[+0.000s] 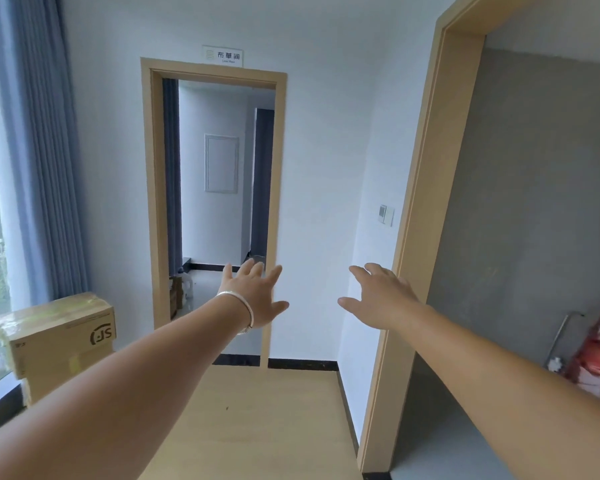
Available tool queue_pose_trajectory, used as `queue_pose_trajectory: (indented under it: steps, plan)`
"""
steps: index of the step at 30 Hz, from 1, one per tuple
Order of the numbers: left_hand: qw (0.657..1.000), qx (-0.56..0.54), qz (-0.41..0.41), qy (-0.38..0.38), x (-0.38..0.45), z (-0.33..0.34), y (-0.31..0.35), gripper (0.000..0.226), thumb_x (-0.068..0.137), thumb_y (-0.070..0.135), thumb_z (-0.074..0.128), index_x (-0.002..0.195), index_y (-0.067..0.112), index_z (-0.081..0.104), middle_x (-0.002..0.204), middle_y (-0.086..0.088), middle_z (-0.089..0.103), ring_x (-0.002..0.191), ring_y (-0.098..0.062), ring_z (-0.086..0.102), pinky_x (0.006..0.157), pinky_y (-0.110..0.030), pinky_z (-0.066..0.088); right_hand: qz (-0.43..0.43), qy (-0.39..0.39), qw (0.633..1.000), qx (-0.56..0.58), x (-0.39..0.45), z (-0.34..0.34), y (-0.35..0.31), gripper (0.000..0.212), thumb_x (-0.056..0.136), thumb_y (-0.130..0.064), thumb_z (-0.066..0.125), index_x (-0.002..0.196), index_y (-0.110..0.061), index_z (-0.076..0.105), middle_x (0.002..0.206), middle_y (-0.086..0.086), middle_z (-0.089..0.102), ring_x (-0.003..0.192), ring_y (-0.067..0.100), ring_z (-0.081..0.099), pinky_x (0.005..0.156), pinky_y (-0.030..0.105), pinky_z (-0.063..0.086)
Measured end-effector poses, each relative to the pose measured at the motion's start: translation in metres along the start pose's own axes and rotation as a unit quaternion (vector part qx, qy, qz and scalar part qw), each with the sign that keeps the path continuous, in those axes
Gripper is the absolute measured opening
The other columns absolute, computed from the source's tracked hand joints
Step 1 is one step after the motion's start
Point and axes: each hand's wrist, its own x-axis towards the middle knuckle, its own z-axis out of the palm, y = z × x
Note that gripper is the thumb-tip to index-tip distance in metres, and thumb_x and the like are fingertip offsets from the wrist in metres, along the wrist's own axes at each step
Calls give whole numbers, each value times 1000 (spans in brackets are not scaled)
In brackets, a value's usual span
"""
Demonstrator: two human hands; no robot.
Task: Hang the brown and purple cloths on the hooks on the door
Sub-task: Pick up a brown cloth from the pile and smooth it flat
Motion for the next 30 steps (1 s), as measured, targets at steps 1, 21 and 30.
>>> queue_pose_trajectory:
  steps: [1,21,30]
  plan:
    - [1000,3,2,-2,12,6,-6,76,91,64,34,151,29,5,156,-6,22,147,-27,7,115,-58,7,2,-1,1000,1,12,4,-3,72,93,-62,38,152,-28,14,160,3,11,147,22,12,117,48,15]
    - [999,9,-21,-29,286,108,-19,74,92,62,34,152,28,4,156,-5,19,147,-24,2,115,-56,4,-29,-14,999,22,302,88,63,73,93,-59,41,153,-28,13,161,2,9,147,20,10,118,48,10]
    - [998,27,-36,-43,410,156,-9,73,93,61,34,151,27,5,155,-5,21,147,-25,4,116,-56,4,-48,-29,998,28,436,128,111,69,93,-60,41,152,-31,17,160,3,12,146,20,12,117,47,14]
